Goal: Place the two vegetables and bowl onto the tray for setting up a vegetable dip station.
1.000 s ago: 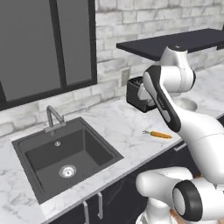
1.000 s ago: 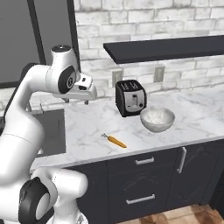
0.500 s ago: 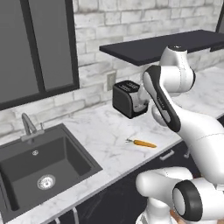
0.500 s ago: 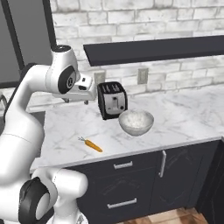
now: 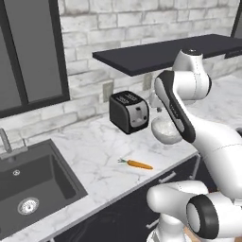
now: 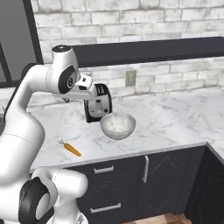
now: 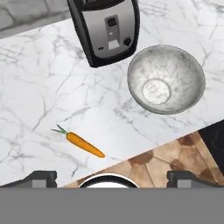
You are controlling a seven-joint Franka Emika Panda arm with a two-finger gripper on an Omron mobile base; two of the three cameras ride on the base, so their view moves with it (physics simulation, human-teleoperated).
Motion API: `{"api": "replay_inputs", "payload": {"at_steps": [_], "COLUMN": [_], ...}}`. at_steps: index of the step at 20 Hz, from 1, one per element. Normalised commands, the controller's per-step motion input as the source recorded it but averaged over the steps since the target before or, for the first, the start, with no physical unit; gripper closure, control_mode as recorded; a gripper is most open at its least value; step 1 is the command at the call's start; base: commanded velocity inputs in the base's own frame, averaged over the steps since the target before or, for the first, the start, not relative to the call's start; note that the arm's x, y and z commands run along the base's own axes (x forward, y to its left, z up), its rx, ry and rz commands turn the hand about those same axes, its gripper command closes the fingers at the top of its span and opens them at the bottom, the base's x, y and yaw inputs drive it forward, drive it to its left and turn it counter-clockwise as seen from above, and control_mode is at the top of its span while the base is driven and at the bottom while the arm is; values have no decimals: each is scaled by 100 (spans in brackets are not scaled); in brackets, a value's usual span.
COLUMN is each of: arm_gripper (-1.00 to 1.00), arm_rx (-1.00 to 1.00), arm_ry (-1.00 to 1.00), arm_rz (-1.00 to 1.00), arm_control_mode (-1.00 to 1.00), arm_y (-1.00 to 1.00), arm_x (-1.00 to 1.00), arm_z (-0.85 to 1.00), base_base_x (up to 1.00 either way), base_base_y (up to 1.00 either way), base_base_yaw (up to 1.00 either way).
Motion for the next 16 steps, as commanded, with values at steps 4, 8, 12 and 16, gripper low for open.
{"api": "replay_inputs", "payload": {"at_steps": [4, 8, 12, 16], "arm_gripper": [-100, -100, -100, -100], "arm_rx": [0, 0, 0, 0], "arm_ry": [0, 0, 0, 0], "arm_rz": [0, 0, 0, 0], "arm_control_mode": [100, 100, 100, 100], "arm_y": [0, 0, 0, 0], "arm_x": [0, 0, 0, 0], "arm_z": [0, 0, 0, 0], "base_base_x": [15, 12, 13, 15], "base_base_y": [-55, -55, -51, -47], "base_base_yaw": [3, 6, 9, 16]}}
